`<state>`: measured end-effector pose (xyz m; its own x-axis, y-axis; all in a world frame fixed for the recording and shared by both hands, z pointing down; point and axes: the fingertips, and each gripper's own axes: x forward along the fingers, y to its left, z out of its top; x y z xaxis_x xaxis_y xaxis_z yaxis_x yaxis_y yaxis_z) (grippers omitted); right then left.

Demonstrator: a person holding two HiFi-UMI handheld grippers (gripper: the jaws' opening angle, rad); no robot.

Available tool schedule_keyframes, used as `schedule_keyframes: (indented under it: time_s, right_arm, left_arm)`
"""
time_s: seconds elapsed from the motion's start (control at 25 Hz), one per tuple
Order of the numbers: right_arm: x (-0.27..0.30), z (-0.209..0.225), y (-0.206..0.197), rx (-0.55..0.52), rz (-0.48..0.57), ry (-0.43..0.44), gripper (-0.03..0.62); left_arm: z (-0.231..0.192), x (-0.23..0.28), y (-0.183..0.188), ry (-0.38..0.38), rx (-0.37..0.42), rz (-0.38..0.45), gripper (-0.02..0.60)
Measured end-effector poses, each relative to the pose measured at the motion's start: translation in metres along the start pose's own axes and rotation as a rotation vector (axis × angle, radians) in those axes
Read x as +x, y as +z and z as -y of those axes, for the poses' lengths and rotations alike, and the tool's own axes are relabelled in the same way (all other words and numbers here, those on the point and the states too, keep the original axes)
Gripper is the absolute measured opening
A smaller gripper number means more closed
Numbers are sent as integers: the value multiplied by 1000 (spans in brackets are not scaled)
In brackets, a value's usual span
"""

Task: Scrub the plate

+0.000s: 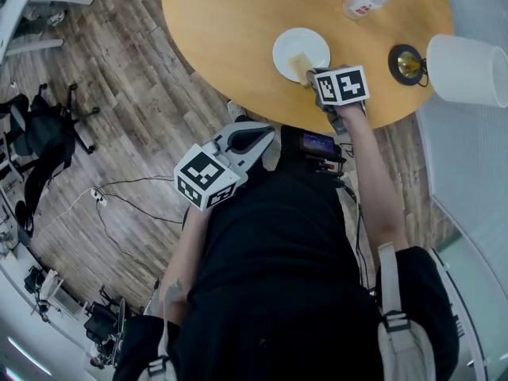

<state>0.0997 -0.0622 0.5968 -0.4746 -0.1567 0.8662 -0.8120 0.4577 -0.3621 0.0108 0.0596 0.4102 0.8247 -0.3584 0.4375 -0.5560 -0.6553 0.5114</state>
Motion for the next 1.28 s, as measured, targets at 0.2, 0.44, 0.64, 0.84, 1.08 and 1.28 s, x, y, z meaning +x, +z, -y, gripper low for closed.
schedule_keyframes:
  time_s: [0.2,0.44,0.64,0.84,1.08,1.28]
  right_arm:
    - [13,-15,12,10,10,4,34]
    - [26,-25,32,14,29,-6,34]
    - [34,-23,48,27,45,-9,34]
    - [38,-13,67,50,65,-1,34]
    - [34,2,76,114,109,9,34]
    - [20,21,67,153,119,2,34]
  left_arm:
    - [-12,-16,0,4,11,-15,8]
    - [-30,-37,-2,14,20,-35,8]
    - [-43,-47,1,22,28,-45,8]
    - [-50,-51,2,27,33,-61,9]
    - [-46,-44,5,21,38,-72,8]
    - [-32,-29,6,4,48,-82,8]
